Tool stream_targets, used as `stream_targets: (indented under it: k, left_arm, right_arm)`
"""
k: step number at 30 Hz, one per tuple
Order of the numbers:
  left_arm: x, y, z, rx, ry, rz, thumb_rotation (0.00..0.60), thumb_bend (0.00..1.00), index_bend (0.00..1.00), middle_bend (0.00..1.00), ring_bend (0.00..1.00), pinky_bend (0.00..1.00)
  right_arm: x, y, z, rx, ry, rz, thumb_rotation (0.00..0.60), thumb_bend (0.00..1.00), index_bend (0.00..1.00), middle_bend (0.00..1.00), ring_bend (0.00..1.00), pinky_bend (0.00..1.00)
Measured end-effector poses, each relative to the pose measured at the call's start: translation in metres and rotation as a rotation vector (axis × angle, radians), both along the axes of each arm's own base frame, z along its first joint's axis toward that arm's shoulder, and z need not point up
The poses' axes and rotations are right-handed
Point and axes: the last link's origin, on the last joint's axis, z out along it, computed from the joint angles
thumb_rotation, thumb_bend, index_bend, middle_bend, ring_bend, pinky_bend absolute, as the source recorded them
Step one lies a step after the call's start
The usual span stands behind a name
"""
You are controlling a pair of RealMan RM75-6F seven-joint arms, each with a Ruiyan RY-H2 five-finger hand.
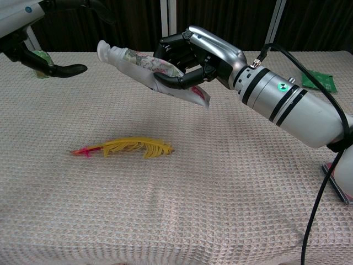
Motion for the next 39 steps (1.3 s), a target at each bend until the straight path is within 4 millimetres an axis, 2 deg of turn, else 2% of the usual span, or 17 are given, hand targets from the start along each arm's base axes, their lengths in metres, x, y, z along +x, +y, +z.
stream_targets:
  k: [31, 39]
  left_arm:
    - [-0.0032, -0.0034, -0.0055, -0.003, 0.066, -0.009, 0.6, 0.26, 0.34, 0.23, 0.14, 0.18]
    - [-0.0096, -0.0035, -0.0023, 0.004, 0.069, 0.012, 0.6, 0.26, 0.37, 0.23, 0.14, 0.18]
  right_arm:
    - [-0.0019, -0.0013, -0.0017, 0.008, -0.015, -0.009, 0.6, 0.5, 1.0, 0.83, 0.62, 0.72]
    - [-0.0052, -0.0024, -0.0006, -0.006, -0.011, -0.009, 0.6, 0.5, 1.0, 0.84, 0.62, 0.72]
